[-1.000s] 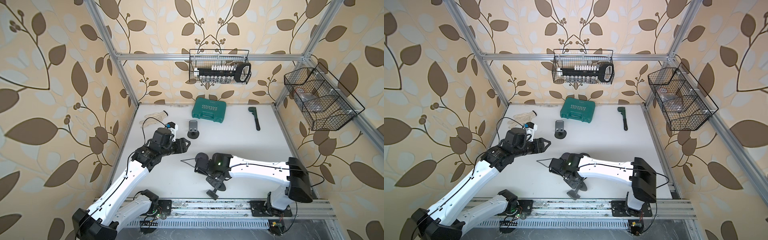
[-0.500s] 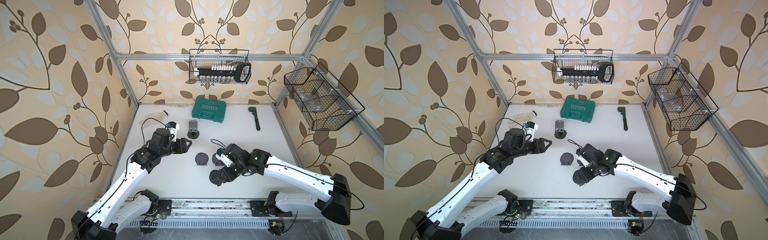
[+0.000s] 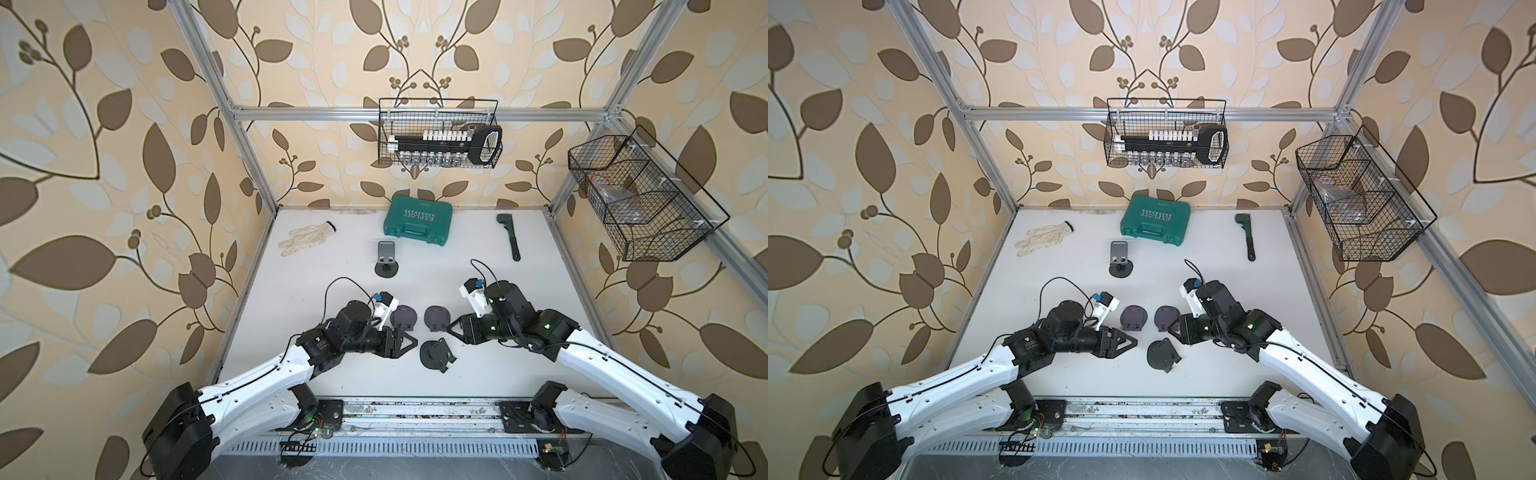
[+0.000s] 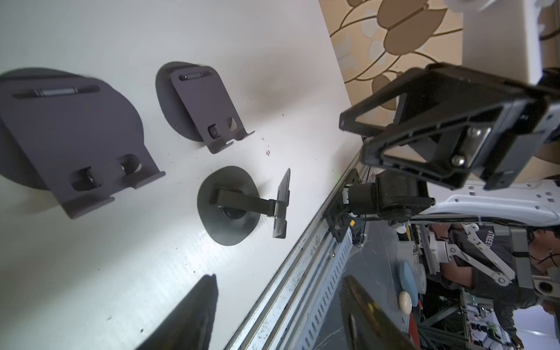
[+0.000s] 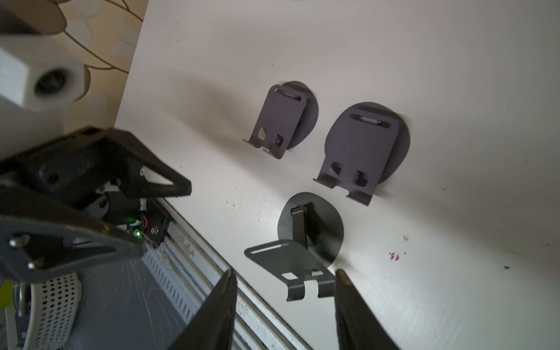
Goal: Open the phone stand
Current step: Pick up the phone stand at the center of the board.
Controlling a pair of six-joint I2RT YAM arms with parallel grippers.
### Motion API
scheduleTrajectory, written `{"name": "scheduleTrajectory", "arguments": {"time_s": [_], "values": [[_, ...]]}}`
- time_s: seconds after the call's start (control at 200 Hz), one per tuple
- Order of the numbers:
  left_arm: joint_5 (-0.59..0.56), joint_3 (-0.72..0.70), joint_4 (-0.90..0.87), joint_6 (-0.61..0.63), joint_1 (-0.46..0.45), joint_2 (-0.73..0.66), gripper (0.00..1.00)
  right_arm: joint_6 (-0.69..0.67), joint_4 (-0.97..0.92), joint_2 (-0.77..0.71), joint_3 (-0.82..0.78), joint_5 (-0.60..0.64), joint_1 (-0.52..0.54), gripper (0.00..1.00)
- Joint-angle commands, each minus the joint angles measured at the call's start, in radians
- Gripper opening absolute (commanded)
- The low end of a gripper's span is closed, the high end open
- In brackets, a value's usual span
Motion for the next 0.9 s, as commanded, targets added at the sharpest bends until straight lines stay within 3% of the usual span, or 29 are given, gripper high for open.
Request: {"name": "scheduleTrajectory", "arguments": {"time_s": [0.0,0.155,0.385,0.895], "values": [[-0.26,-0.022,0.137,-0.04,-0.136,-0.019,0.67,0.087,0.081,0.033,-0.038,-0.041,-0.05,0.46],[-0.333,-0.092,0.31,-0.08,-0.19,0.051,0.68,0.141,0.145,0.025,-0.04,-0.047,-0.122,0.45],[-0.374,-0.048,0.407,-0.06,-0.226,0.214,0.68,0.155,0.164,0.065,-0.024,-0.084,-0.195,0.45],[-0.303,0.04,0.506,-0.06,-0.233,0.397,0.67,0.139,0.174,0.105,-0.018,-0.107,-0.24,0.45]]}}
